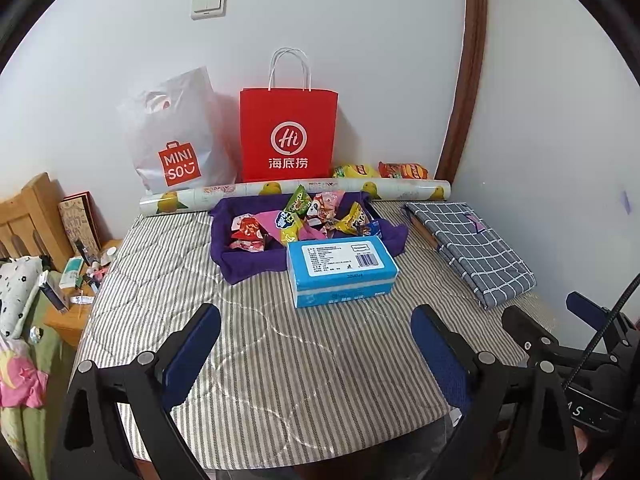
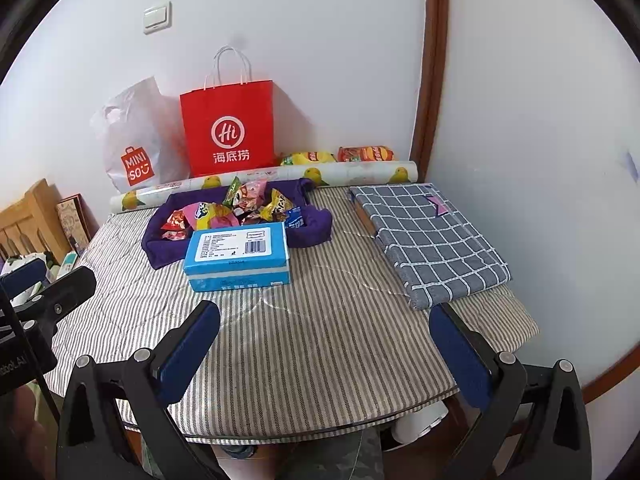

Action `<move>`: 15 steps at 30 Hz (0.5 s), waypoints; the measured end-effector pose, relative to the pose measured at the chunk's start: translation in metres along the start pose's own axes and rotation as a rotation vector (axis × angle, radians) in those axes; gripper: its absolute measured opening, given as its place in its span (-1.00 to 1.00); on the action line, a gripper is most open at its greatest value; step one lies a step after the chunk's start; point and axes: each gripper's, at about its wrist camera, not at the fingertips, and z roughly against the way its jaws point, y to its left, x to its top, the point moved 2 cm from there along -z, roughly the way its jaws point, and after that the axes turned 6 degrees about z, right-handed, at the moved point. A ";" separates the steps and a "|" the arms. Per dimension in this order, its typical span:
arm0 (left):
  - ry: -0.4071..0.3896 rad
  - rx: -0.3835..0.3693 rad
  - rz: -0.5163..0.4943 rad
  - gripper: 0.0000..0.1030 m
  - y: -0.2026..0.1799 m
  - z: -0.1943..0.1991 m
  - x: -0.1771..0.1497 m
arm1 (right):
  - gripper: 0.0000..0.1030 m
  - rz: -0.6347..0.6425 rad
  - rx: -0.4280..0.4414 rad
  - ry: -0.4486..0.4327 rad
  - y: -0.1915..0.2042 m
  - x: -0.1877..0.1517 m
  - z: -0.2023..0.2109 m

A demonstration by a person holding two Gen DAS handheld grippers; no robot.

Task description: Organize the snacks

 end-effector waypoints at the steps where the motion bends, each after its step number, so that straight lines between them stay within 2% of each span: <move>1: 0.003 -0.001 -0.001 0.87 -0.001 0.000 0.000 | 1.00 -0.002 0.001 0.000 -0.001 0.000 0.000; 15: 0.011 -0.001 0.006 0.87 0.000 -0.001 -0.002 | 1.00 -0.008 -0.002 0.008 -0.003 -0.002 -0.003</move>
